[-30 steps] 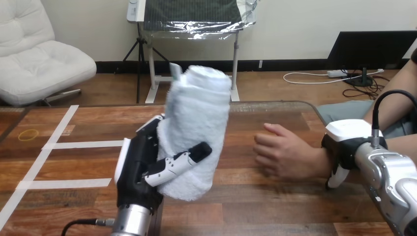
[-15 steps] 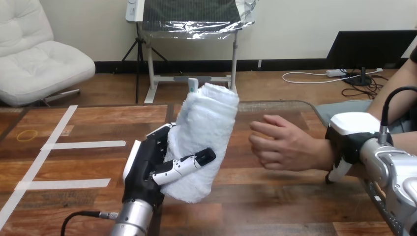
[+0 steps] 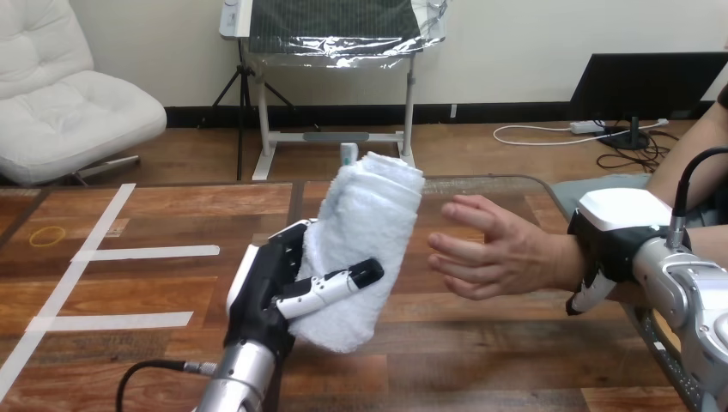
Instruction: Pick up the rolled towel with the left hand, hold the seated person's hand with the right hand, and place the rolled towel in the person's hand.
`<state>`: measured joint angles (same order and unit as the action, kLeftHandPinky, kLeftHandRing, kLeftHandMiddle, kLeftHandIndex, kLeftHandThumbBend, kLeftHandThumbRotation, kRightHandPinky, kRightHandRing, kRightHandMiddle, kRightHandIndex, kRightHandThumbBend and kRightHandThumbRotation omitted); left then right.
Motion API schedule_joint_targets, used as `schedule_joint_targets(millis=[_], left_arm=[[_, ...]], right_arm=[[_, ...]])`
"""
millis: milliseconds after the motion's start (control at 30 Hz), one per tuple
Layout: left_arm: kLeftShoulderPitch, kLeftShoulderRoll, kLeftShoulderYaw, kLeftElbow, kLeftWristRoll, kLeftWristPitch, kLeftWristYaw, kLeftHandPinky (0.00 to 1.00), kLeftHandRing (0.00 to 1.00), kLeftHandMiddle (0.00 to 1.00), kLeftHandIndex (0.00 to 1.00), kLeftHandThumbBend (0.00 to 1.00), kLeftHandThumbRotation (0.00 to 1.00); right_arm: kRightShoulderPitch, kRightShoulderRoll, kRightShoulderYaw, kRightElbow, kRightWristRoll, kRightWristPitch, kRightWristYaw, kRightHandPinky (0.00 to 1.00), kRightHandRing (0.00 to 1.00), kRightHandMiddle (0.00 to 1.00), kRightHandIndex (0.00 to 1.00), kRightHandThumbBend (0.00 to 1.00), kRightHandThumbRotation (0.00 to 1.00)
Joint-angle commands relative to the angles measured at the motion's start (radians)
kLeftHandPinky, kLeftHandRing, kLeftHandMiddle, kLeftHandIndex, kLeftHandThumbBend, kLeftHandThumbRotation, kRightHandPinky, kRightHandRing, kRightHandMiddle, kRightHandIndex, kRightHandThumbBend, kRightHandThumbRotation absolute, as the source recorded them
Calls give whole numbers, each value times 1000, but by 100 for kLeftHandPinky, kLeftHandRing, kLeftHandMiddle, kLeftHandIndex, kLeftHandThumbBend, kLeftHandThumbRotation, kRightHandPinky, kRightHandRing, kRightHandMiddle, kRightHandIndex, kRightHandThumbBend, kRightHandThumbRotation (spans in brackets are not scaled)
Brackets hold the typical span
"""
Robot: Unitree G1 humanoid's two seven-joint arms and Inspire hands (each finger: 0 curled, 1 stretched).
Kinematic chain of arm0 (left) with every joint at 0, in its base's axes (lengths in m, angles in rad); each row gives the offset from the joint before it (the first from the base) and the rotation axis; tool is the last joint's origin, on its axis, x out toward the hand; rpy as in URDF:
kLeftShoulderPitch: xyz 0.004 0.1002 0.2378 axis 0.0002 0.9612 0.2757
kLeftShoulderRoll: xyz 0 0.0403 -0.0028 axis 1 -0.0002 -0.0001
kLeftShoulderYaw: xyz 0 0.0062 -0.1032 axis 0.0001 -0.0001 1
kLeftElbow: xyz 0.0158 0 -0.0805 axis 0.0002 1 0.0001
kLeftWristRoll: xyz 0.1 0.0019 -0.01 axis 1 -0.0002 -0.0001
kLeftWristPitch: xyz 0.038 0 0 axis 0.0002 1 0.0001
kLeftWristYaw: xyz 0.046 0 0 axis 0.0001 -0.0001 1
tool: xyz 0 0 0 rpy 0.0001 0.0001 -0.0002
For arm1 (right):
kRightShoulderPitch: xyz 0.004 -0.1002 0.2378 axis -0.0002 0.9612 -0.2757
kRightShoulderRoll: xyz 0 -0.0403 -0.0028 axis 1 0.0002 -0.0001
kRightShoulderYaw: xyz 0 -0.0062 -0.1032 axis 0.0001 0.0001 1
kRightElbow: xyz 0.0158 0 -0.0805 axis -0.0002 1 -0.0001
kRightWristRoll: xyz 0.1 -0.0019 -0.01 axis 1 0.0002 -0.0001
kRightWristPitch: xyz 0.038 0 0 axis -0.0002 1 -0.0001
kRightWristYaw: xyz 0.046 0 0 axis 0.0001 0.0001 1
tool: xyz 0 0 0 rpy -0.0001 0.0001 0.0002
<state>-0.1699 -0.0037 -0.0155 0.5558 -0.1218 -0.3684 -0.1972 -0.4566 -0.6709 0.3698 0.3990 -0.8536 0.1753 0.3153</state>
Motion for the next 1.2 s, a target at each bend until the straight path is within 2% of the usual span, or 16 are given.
schedule_joint_targets(millis=[0,133,433,667,800,1167], left_arm=[[-139,-13,13,17,-3,-5,-2,31,37,42,47,79,12],[-159,-21,10,26,8,15,13,31,37,42,47,79,11],[-193,-41,4,36,21,36,31,30,37,42,47,77,8],[-228,-62,1,55,19,44,29,29,37,42,47,76,7],[-244,-74,0,67,16,38,24,29,37,42,47,76,6],[-289,-110,-15,79,21,71,28,28,36,42,46,73,3]], right_arm=[[16,-5,-36,-71,30,29,19,16,26,37,40,67,0],[26,-8,-52,-109,36,38,23,17,28,38,41,68,0],[36,-8,-77,-172,50,67,46,14,23,34,40,69,0],[47,-11,-100,-221,64,62,40,14,23,33,39,71,0],[47,-11,-103,-239,60,68,45,15,24,34,39,72,0],[59,-16,-115,-292,59,58,38,15,23,33,37,72,0]])
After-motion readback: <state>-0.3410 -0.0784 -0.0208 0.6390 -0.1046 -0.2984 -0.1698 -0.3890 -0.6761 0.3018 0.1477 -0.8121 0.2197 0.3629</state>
